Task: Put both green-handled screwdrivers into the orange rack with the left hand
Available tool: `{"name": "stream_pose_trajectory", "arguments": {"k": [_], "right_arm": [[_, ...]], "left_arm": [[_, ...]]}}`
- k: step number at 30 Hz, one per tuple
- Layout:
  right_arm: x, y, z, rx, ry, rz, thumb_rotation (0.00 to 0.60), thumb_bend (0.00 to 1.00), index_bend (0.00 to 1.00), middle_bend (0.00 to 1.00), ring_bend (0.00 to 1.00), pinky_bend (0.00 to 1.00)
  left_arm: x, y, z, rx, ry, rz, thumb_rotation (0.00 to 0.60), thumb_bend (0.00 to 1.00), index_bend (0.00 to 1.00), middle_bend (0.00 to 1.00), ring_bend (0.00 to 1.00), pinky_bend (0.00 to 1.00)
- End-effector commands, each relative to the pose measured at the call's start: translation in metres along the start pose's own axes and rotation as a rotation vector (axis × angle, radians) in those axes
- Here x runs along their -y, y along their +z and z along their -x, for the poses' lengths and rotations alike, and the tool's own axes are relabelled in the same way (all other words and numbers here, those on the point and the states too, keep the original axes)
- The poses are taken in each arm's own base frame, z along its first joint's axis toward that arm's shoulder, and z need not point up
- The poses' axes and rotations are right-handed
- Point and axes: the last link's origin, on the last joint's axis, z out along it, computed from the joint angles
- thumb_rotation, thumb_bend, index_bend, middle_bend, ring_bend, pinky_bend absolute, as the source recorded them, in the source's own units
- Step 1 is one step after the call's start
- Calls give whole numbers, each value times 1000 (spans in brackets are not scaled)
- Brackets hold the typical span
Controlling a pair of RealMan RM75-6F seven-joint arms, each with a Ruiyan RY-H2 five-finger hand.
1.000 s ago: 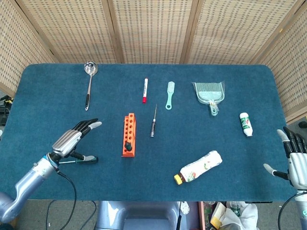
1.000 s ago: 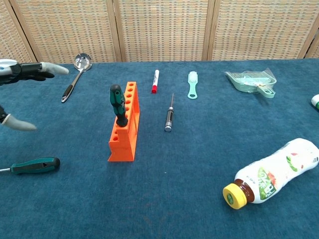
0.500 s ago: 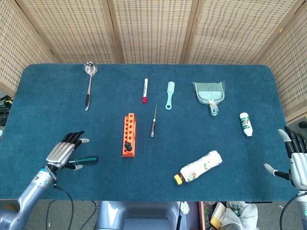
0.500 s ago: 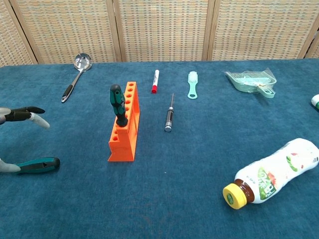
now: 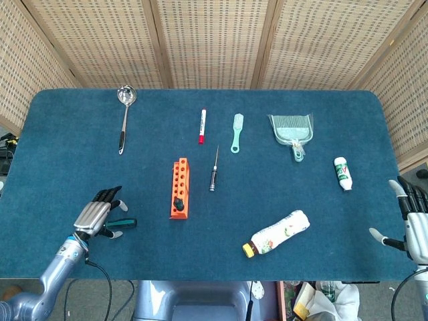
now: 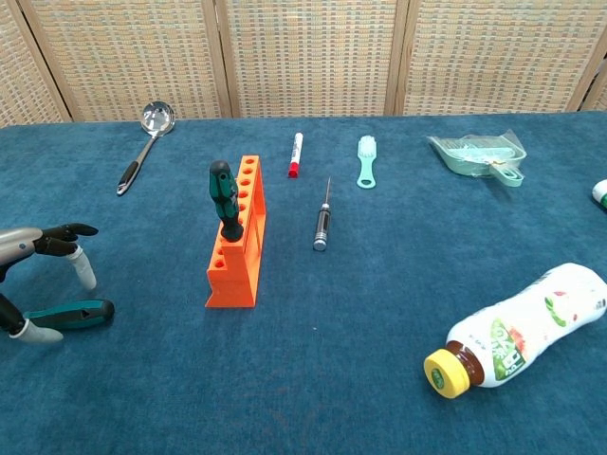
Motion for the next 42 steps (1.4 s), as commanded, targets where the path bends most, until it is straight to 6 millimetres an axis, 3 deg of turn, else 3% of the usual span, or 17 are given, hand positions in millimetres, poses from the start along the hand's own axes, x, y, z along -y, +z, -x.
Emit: {"name": "stream_pose_trajectory", "arguments": {"k": [1,6,13,20,23,26,30,36,42], "right_arm": [[0,0,0,1,-1,0,600,0,0,0,0,0],[0,0,0,-1,-1,0,600,0,0,0,0,0],[0,0,-1,1,4,1,600,0,0,0,0,0],[-1,0,-1,4,5,1,600,0,0,0,0,0],[0,0,-1,4,8,-1,600,0,0,0,0,0],[-1,1,-1,3,9,0,600,0,0,0,0,0],[-1,1,-1,4,12,0,600,0,0,0,0,0],[-1,1,-1,5,16,0,600,0,0,0,0,0],[0,1,-1,6,16,1,600,0,0,0,0,0]], "left_arm": [[0,0,1,-1,7,-2,600,0,408,0,0,0],[-2,2,5,11,9,-3,600,30,408,0,0,0],[-6,3,8,26,12,2,600,252,410,0,0,0],[-8,4,9,24,19,3,600,309,444,0,0,0],[-9,5,10,26,20,4,600,320,481,0,0,0],[-10,4,9,18,0,9,600,348,596,0,0,0],[-11,5,2,-13,-31,16,600,377,638,0,0,0],[-17,4,-28,-72,-176,67,600,386,644,0,0,0],[-45,6,-93,-171,-470,249,600,387,648,0,0,0]]}}
